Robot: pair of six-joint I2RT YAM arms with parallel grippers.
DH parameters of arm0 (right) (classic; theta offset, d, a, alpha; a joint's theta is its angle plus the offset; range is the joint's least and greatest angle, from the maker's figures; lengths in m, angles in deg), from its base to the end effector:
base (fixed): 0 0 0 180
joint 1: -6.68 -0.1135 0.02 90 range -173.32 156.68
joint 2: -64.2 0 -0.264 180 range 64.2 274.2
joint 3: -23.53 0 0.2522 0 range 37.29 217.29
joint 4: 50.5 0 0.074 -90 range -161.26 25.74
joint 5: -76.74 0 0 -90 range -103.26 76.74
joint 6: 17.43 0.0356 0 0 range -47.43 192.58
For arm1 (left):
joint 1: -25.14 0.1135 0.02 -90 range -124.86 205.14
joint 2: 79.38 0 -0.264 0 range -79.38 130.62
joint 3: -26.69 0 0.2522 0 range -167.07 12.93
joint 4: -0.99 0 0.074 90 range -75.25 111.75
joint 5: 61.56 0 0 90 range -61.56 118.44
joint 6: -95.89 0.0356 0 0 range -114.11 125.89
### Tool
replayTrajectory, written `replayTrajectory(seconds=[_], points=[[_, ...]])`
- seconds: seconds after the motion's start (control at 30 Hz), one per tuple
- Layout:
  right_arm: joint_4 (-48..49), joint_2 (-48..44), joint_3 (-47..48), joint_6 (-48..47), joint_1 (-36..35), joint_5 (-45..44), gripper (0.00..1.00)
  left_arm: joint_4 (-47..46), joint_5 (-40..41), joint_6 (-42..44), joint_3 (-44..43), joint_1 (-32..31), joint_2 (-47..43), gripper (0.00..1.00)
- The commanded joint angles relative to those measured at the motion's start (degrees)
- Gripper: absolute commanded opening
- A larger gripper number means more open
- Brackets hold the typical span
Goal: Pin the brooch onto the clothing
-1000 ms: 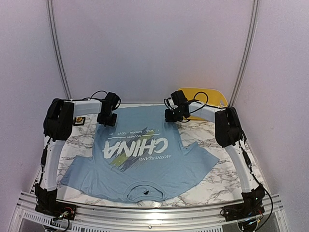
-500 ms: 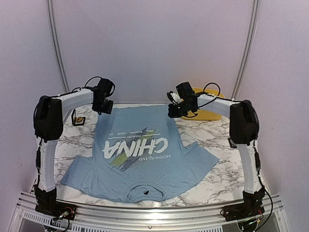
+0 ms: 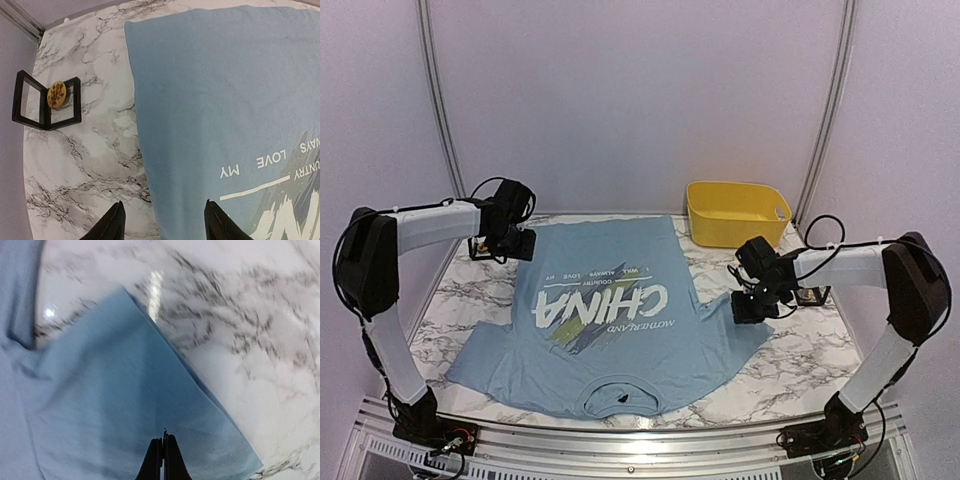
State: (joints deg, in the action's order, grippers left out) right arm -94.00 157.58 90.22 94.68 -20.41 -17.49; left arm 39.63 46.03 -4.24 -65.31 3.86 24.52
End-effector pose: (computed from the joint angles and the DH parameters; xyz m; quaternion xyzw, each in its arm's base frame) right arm 0.2665 0.1334 0.1607 -0.0364 0.9838 0.0385 0.1714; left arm 0.3755 -0.1347 0.2344 0.0390 0.9308 0.0482 0.3601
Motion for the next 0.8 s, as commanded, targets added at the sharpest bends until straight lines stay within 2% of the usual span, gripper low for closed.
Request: replayTrajectory(seconds=[0.0,0.27,0.43,0.47,0.57,0.67,0.73,0.77], points=[[-2.6,-3.6,-2.5,4.7,0.5,-3.8,0.00,-1.6,-2.5,-2.2,2.3,0.1,-3.9,0.57],[-9.4,-6.3,-6.8,5.5,2.4,-5.1,0.00,-1.5,-4.3,-3.1,4.4,0.1,-6.8,0.59],[-11.9,-9.3,-2.1,4.0,3.0,-5.9,0.00,-1.4,-5.1,-2.3,4.8,0.1,-8.7,0.60],[-12.6,-9.6,0.0,3.5,3.1,-6.9,0.03,-1.3,-5.3,-2.1,4.7,0.1,-9.3,0.60],[-14.4,-9.5,5.8,2.2,4.3,-12.6,0.25,-1.2,-5.8,-1.3,4.7,0.1,-11.6,0.64],[-13.4,-7.4,8.5,0.3,8.1,-18.2,0.57,-1.3,-6.2,-0.2,5.2,0.1,-14.6,0.79],[-11.4,-5.2,9.6,-1.2,11.9,-19.4,0.65,-1.4,-6.6,0.6,5.6,0.1,-15.8,0.94],[-10.3,-4.1,10.1,-1.9,13.6,-19.0,0.67,-1.3,-6.6,1.0,5.6,0.1,-16.1,0.98]])
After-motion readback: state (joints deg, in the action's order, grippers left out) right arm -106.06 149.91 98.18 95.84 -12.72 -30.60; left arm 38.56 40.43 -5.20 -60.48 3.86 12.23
